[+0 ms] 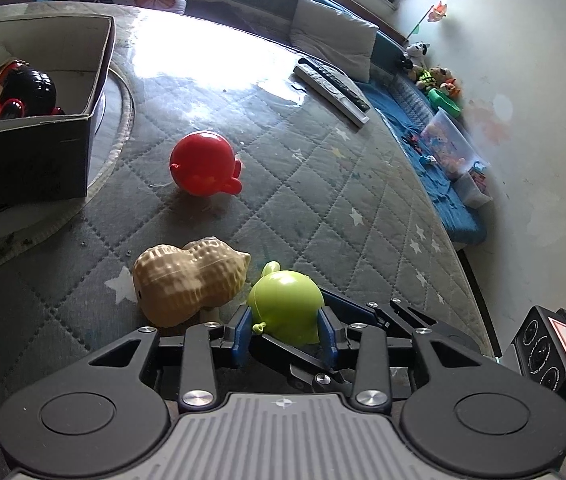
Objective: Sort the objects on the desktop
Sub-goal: 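Close the left tool on the green alien toy and lift it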
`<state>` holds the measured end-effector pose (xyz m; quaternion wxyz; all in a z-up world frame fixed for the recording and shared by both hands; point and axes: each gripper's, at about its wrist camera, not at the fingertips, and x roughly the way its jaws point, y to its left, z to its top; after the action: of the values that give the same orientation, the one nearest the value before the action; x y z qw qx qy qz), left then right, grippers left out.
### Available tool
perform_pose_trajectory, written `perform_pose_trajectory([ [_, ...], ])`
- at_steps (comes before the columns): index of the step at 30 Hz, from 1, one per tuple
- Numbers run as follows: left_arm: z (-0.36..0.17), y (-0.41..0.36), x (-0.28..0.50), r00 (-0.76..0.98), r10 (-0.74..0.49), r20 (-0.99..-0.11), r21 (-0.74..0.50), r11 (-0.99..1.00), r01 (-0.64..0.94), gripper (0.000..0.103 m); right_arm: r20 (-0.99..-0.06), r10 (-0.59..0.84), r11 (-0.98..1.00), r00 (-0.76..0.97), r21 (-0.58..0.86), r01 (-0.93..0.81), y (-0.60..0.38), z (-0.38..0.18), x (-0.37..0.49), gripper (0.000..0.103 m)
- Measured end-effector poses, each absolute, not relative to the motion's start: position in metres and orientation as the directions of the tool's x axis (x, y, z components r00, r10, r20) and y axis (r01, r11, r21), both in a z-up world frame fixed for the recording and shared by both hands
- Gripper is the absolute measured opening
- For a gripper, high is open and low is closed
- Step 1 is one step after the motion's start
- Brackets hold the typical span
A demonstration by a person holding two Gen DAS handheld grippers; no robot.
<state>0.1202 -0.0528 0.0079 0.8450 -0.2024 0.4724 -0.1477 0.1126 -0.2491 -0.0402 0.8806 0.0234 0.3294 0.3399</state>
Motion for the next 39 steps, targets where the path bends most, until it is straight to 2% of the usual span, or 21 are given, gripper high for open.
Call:
perform_pose_trajectory([
  [22, 0.015, -0.054, 0.119, 0.532, -0.382, -0.755, -0.459, 0.888, -0.014, 0.039, -0.543, 0.653, 0.739, 0.528, 0.307, -0.6, -0.254, -0.041, 0.112, 0.072],
  [39, 0.004, -0.044, 0.133, 0.511, -0.449, -0.733, -0.541, 0.84, -0.038, 0.039, -0.543, 0.64, 0.757, 0.543, 0.325, -0.567, -0.255, -0.041, 0.116, 0.073],
])
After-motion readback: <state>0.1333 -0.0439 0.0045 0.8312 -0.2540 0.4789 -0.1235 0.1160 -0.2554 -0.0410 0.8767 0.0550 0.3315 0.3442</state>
